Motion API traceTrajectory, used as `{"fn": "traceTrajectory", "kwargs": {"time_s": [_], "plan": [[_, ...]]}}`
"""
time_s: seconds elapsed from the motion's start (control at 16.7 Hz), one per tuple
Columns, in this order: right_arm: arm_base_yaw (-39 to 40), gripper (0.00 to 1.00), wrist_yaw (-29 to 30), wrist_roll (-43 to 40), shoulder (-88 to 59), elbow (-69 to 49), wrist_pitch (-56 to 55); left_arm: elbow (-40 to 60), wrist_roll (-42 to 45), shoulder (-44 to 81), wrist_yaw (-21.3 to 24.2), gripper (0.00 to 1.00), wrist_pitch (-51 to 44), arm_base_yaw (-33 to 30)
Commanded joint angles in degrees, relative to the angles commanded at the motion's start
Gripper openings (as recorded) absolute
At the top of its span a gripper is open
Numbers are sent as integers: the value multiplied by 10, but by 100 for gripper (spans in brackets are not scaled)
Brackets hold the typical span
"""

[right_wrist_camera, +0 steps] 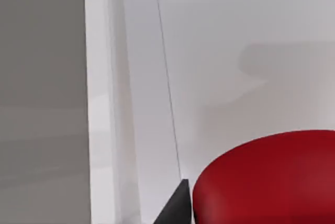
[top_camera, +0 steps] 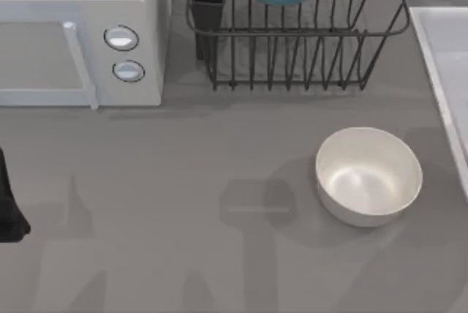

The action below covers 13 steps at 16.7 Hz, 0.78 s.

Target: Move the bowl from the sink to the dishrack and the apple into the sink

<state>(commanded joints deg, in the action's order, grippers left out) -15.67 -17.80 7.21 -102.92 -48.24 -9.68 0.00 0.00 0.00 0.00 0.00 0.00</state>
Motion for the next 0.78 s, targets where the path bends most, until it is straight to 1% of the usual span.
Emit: {"fn": "traceTrajectory", "kwargs": {"time_s": [0.24,0.42,0.6,0.78], "plan": [[-78,0,-55,-29,60,92,-218,0,0,0,0,100,0,0],[-117,0,-86,-46,116,127,-339,0,0,0,0,100,0,0],[-140,0,-105,-59,162,139,-407,0,0,0,0,100,0,0],[-145,0,-109,-62,174,141,-422,0,0,0,0,100,0,0]]}}
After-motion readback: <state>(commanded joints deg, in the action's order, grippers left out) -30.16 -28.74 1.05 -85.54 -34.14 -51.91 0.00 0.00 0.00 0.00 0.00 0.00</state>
